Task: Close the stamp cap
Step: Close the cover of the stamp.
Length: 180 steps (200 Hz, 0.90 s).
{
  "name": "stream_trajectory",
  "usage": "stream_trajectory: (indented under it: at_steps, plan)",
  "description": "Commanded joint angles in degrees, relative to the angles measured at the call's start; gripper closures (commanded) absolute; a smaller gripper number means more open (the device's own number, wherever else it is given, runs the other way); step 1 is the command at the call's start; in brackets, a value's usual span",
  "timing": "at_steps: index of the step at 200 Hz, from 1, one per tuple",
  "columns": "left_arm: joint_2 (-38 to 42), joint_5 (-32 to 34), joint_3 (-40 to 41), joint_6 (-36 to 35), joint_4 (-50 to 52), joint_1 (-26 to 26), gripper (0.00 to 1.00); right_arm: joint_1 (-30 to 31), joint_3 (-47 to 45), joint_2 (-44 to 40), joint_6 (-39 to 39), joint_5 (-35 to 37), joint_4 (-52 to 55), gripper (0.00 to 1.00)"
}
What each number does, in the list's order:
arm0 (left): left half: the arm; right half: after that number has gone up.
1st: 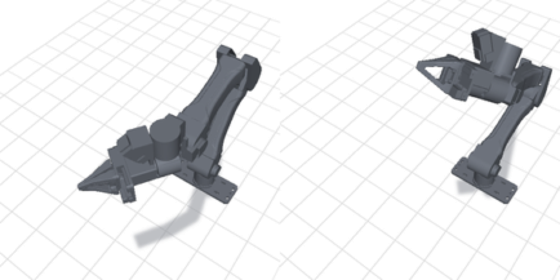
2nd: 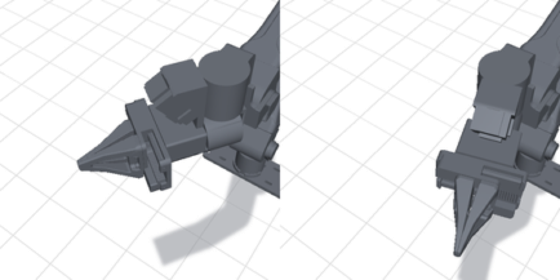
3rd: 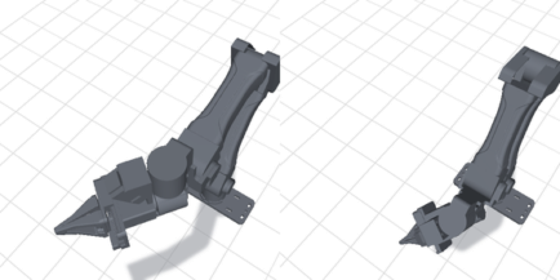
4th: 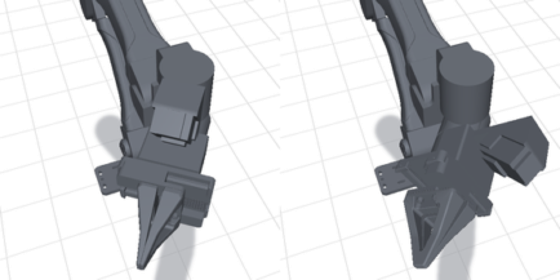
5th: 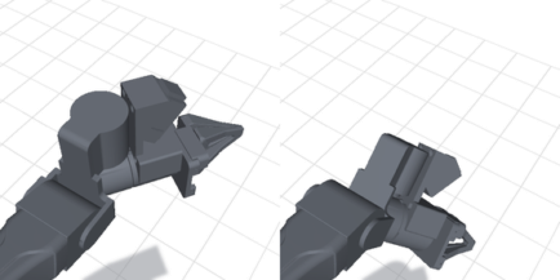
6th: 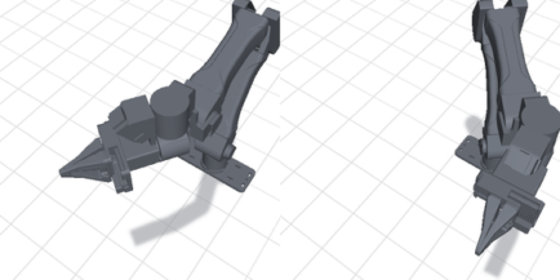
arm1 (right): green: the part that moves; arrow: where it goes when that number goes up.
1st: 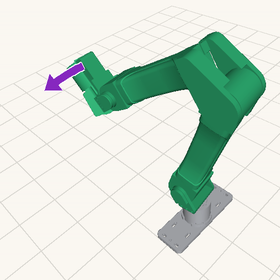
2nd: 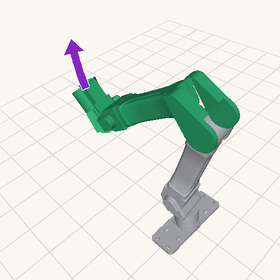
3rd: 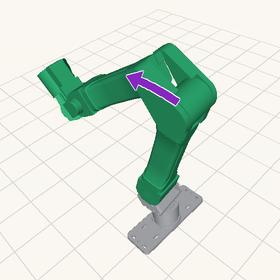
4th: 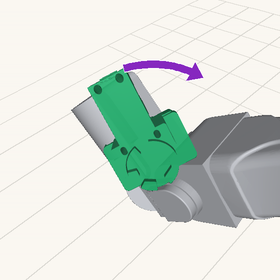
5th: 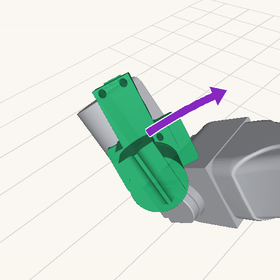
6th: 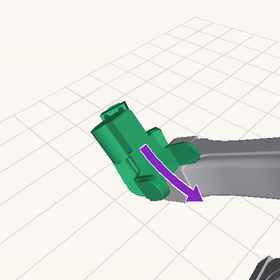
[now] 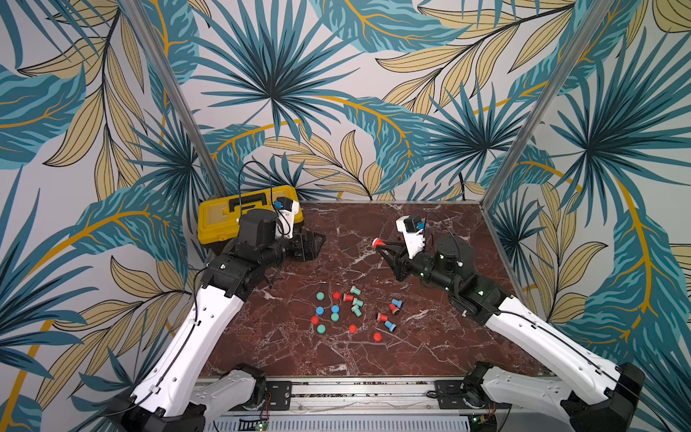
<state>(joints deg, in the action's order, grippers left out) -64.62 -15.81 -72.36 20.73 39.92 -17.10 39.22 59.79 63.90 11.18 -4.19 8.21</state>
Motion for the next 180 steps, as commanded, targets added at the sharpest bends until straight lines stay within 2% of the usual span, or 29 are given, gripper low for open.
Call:
stream_trajectory:
  at_steps: [1,31,76,93,120,148,180]
  plan:
    - [-1.08,1.56,1.66,-5.03,2.18,2.89,0.19,0.21,2.84,2.90,8.42,4.28,13.85,1.00]
    - [-1.15,8.47,3.39,-9.61,1.73,3.48,0.19,0.20,3.60,6.38,16.69,3.25,22.55,1.00]
    - [0.91,16.56,10.71,-14.38,-2.69,3.48,0.19,0.37,1.14,11.25,22.77,-5.23,28.89,1.00]
    - [2.65,16.23,12.14,-13.62,-3.82,3.50,0.19,0.58,-0.15,12.46,24.39,-6.36,30.56,1.00]
    - [5.29,16.10,11.56,-16.40,-4.02,3.52,0.18,2.25,-0.62,14.73,26.37,-4.86,34.58,1.00]
    - [6.42,17.74,11.79,-18.51,-4.06,3.61,0.15,4.26,-3.08,16.99,27.74,-5.55,33.60,1.00]
    - [6.71,14.23,13.10,-18.53,-3.98,3.57,0.14,6.46,-4.33,21.68,28.62,-8.04,32.03,1.00]
